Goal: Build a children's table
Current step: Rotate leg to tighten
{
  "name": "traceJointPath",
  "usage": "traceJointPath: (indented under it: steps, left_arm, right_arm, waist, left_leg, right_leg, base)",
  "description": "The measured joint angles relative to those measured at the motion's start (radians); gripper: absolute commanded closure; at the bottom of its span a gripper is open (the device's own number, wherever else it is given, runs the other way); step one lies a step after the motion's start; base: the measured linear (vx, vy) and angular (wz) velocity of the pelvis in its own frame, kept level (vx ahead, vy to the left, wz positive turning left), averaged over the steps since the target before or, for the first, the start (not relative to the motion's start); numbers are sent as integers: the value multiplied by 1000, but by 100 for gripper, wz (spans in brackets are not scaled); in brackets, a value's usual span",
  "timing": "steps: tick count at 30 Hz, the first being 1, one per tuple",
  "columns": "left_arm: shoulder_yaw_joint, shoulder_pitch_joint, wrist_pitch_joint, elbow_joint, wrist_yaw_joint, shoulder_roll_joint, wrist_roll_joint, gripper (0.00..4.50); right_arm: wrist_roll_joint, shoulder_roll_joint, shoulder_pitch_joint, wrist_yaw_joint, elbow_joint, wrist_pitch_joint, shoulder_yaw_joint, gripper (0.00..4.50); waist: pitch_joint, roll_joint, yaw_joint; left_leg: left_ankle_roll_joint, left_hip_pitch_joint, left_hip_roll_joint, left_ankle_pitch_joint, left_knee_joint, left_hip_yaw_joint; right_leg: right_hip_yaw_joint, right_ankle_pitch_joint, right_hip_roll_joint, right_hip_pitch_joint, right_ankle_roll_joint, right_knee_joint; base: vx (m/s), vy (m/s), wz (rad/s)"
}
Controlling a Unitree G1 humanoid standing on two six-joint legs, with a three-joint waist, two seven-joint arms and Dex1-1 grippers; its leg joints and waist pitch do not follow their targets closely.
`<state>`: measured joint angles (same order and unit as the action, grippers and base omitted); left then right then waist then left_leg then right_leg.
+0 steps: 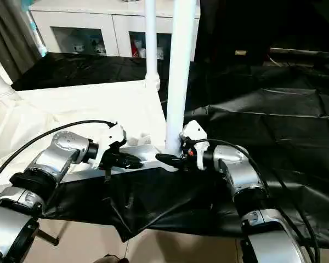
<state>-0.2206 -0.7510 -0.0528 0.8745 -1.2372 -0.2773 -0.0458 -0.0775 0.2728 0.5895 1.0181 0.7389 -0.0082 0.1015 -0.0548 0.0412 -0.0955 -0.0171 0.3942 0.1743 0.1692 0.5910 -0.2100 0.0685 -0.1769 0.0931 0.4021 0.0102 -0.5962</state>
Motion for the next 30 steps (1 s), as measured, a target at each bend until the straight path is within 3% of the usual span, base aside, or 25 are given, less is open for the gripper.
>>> traceJointPath:
  steps: [8, 14, 16, 19, 21, 25, 30]
  left_arm:
    - [28, -46, -13, 86, 308, 132, -28, 450]
    - [48, -69, -44, 124, 445, 199, -38, 450]
    - [50, -70, -49, 124, 450, 202, -38, 450]
    - [52, -70, -48, 124, 449, 201, -38, 450]
    - [50, -70, -39, 124, 439, 195, -38, 450]
    - [50, -63, -15, 119, 376, 162, -36, 450]
    - [45, -42, 7, 85, 258, 110, -29, 450]
  right_arm:
    - [19, -117, 47, -456, 114, 7, -111, 183]
    - [41, -184, 106, -711, 198, 7, -145, 183]
    - [40, -188, 114, -717, 209, 4, -151, 113]
    - [27, -194, 113, -692, 210, 1, -168, 107]
    - [27, -191, 113, -669, 210, -2, -172, 68]
    - [25, -163, 105, -530, 198, -5, -156, 63]
    - [6, -82, 50, -303, 112, -1, -99, 63]
  waist:
    - [0, -1, 10]
    - [1, 2, 12]
    - [2, 2, 13]
    - [2, 2, 13]
    - [2, 2, 16]
    - [1, 2, 22]
    - [1, 2, 14]
  left_leg:
    - [0, -5, -2, 0, 0, 0]
    - [0, -8, -2, 0, -1, 0]
    - [0, -8, -2, 0, -1, 0]
    - [0, -8, -2, 0, -1, 0]
    - [0, -8, -2, 0, -1, 0]
    - [0, -7, -2, 0, -3, 0]
    - [0, -6, -1, 0, -4, 0]
  right_leg:
    - [-2, -1, 1, -5, -2, 2]
    - [-3, -2, 1, -6, -4, 3]
    - [-3, -2, 1, -7, -4, 3]
    - [-3, -2, 1, -7, -4, 3]
    - [-3, -2, 1, -6, -3, 3]
    - [-2, -1, 1, -5, -3, 2]
    - [0, 3, 0, -3, 2, 0]
  base:
    - [0, 0, 0]
    - [0, 0, 0]
    - [0, 0, 0]
    - [0, 0, 0]
    - [0, 0, 0]
    - [0, 0, 0]
    - [0, 0, 0]
